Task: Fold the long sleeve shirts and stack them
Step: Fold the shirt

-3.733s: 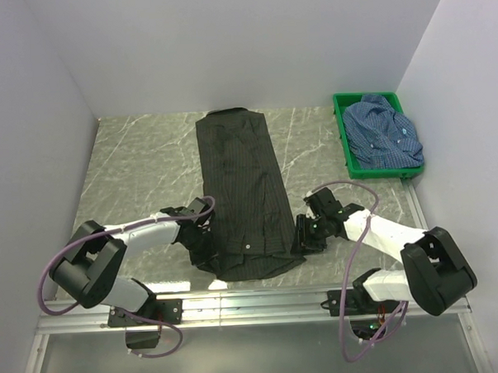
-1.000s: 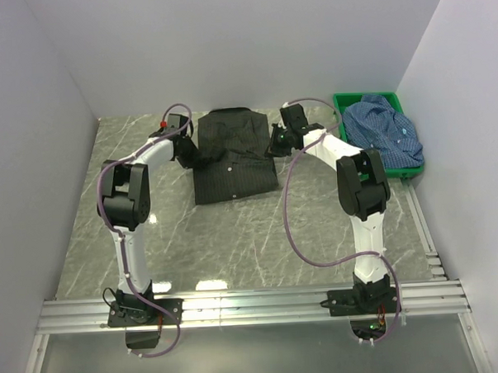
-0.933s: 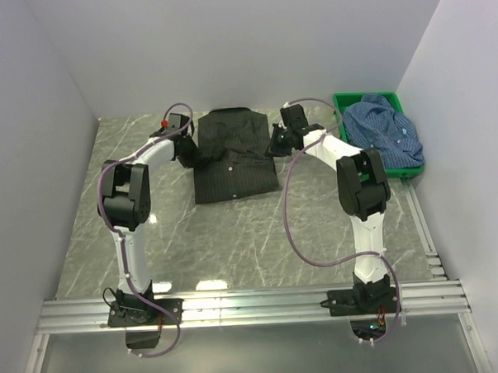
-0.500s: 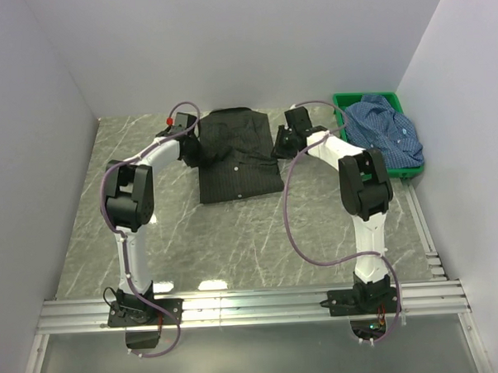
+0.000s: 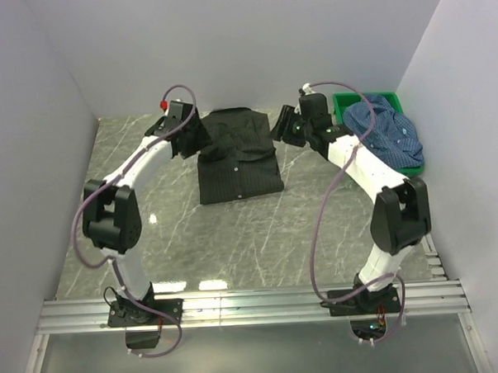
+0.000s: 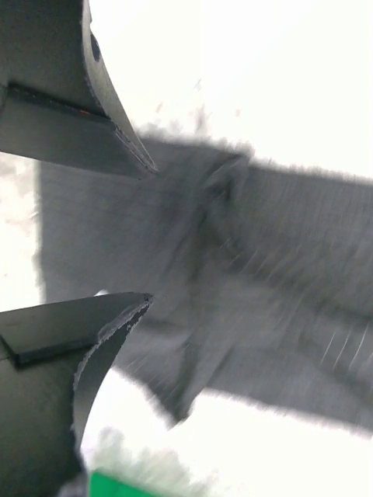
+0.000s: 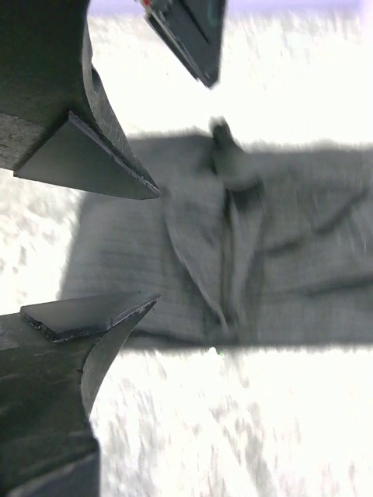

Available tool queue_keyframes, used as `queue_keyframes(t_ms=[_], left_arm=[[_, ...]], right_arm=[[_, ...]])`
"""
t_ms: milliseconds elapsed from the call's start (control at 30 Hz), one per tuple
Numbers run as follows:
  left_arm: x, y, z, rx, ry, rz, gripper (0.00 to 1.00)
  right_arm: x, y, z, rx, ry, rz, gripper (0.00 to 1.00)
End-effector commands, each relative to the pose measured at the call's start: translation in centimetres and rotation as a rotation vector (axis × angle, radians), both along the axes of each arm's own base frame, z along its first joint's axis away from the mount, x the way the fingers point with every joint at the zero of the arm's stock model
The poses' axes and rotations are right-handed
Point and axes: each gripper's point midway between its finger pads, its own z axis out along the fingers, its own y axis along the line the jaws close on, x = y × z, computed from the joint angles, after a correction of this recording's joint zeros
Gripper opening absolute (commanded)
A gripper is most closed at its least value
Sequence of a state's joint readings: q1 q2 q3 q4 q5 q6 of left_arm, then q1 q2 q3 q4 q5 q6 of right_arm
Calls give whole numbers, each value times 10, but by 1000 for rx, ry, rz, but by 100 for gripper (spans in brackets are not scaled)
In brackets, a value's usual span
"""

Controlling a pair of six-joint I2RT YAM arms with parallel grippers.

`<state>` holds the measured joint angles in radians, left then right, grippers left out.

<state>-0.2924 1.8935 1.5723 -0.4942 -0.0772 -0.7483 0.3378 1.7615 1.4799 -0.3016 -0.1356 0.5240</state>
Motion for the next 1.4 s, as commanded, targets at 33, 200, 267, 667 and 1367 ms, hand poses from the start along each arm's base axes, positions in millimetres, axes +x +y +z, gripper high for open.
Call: queue_keyframes(t_ms=[33,200,267,667,1367], left_arm=[[-29,-36,29,15,-66,-97,62],[-50,-83,6,8,-21,-210,50],[-54,-98,-6,0,-9,-242,45],[-80,-92,-149,76,305,-193,34],[-231,-78,-92,13,355,-293,52]], right_arm=[[-41,42,-1,62,2,113,57],[-59,72,-28,189,77,167,54],[-67,71,-58,200,132,151,52],[-87,35,-171,118,331,31,48],[-205,31,-103,-50,306,236,49]])
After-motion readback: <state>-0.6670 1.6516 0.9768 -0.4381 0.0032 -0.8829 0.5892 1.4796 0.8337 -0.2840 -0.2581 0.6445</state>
